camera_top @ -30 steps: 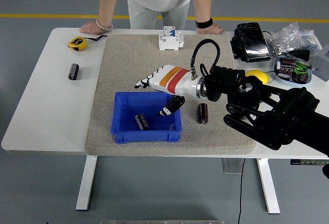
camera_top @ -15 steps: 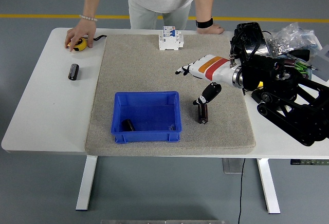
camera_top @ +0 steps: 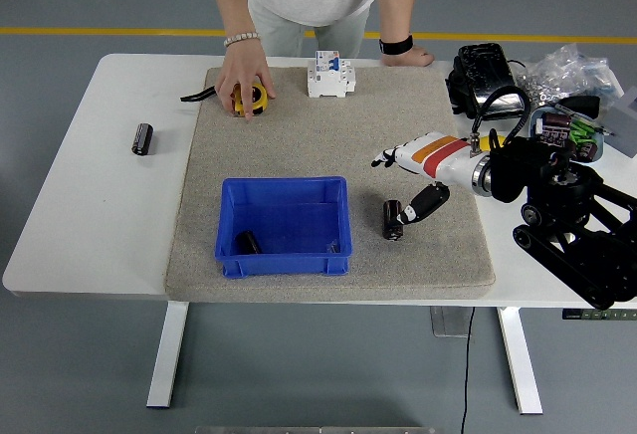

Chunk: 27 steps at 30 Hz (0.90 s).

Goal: Pick up the battery,place it into the box

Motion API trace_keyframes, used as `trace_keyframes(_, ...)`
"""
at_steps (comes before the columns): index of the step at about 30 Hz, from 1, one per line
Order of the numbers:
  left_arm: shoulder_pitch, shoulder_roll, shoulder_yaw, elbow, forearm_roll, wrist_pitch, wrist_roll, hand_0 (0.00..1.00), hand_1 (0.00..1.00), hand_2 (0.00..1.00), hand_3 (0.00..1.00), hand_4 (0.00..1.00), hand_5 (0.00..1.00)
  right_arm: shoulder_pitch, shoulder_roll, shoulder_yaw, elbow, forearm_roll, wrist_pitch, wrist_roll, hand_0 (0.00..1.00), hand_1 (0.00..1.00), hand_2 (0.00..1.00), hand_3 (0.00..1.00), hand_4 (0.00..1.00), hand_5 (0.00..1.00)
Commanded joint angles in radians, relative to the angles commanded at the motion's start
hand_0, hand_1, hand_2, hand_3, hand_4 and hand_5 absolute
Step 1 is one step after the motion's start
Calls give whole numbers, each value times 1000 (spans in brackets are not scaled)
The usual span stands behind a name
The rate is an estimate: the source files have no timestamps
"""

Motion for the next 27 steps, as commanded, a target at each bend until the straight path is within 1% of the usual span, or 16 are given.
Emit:
trace_keyframes(2,0,0,-1,0,2,-1,1,687,654,735,665,681,508,-11,11,4,-15,-5,-1,0,746,734,789,857,998,448)
trace_keyframes(11,1,0,-1,-1,3,-2,2,687,653,735,664,680,509,-32,38,3,-30,-1,-2,4,752,737,796,857,998,445)
trace_keyframes(19,4,-1,-1,-4,8,-4,7,687,654,736,664,680,511,-34,67,-7,-91,13,-15,2,766,749,807,861,998,448)
trace_keyframes(20,3,-1,-1,-4,9,-5,8,686,654,736,665,680,511,-33,72,-8,-100,15,-17,2,774,758,822,862,998,452)
trace_keyframes(27,2,-2,-1,-5,11,-5,10,687,655,736,665,680,512,-31,93,-12,-149,22,-32,1,776,764,818,863,998,454)
